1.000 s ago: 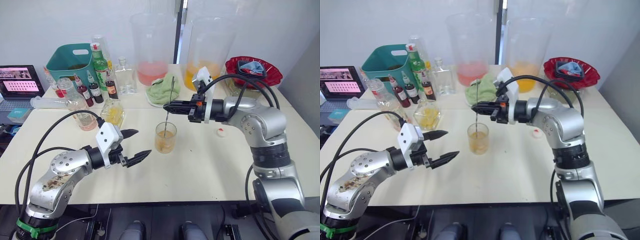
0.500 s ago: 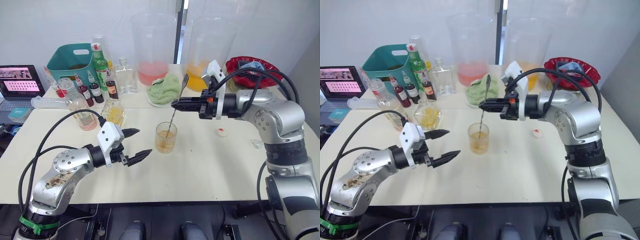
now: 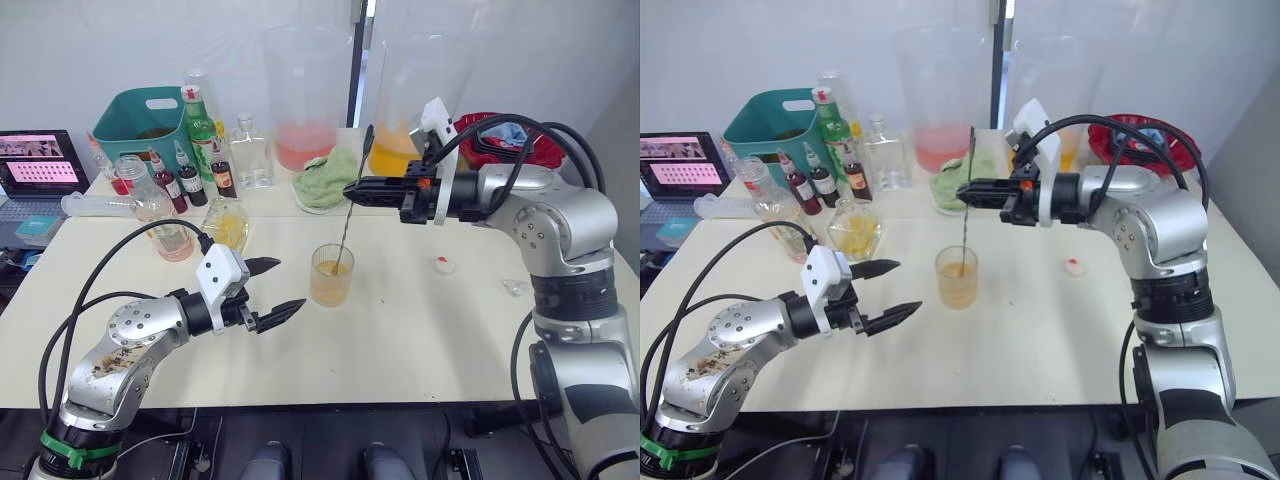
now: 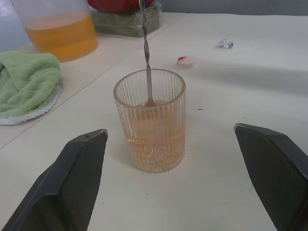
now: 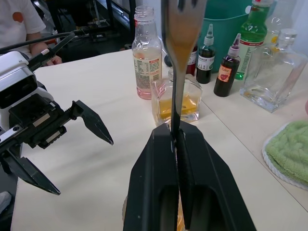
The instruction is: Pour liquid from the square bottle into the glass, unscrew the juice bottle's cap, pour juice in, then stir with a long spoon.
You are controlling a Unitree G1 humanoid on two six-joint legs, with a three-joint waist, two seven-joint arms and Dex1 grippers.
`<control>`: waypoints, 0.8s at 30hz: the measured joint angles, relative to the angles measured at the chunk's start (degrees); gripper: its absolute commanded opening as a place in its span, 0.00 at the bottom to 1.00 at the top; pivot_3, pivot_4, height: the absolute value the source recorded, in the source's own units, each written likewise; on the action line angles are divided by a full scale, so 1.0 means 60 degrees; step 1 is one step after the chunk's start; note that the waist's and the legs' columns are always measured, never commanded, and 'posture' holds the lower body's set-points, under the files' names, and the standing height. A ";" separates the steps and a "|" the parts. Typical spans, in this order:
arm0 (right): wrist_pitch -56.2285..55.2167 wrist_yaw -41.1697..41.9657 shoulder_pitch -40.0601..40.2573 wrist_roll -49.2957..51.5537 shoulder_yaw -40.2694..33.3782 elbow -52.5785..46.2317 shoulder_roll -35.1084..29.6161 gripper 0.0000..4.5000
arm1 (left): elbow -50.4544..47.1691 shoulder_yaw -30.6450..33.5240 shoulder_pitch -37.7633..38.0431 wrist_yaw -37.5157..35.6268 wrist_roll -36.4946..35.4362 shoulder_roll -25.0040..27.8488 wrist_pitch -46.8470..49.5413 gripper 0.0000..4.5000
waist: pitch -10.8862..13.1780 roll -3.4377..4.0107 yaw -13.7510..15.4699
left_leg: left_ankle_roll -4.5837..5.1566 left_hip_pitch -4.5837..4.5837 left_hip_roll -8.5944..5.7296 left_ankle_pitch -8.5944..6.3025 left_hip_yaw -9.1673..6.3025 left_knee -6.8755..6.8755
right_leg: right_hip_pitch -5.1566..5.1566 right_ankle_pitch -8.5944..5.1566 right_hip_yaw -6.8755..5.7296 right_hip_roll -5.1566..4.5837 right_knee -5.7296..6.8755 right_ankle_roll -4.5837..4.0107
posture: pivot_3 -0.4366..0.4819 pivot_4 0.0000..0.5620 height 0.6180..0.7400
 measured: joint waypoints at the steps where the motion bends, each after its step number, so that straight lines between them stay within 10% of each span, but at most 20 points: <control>1: -0.0028 -0.0001 -0.0006 -0.0030 0.0000 0.0007 0.0070 0.00 | -0.0001 0.0000 0.0023 0.0013 0.0000 -0.0001 0.0000 0.99 | 0.0000 0.0000 -0.0005 | 0.0000 0.0000 0.0001 0.0000 -0.0001 0.0000 | 0.0000 0.0000 0.0000 0.0001 0.0000 0.0000 | 0.48 0.27 1.00; 24: -0.0487 0.1178 -0.0338 -0.0348 0.0574 -0.0090 -0.0425 0.00 | -0.0059 -0.0010 0.0179 0.0100 0.0008 -0.0116 0.0002 0.99 | 0.0000 0.0000 -0.0015 | 0.0001 -0.0002 0.0002 -0.0001 0.0002 -0.0001 | -0.0003 0.0000 -0.0004 0.0003 0.0000 0.0000 | 0.48 0.27 1.00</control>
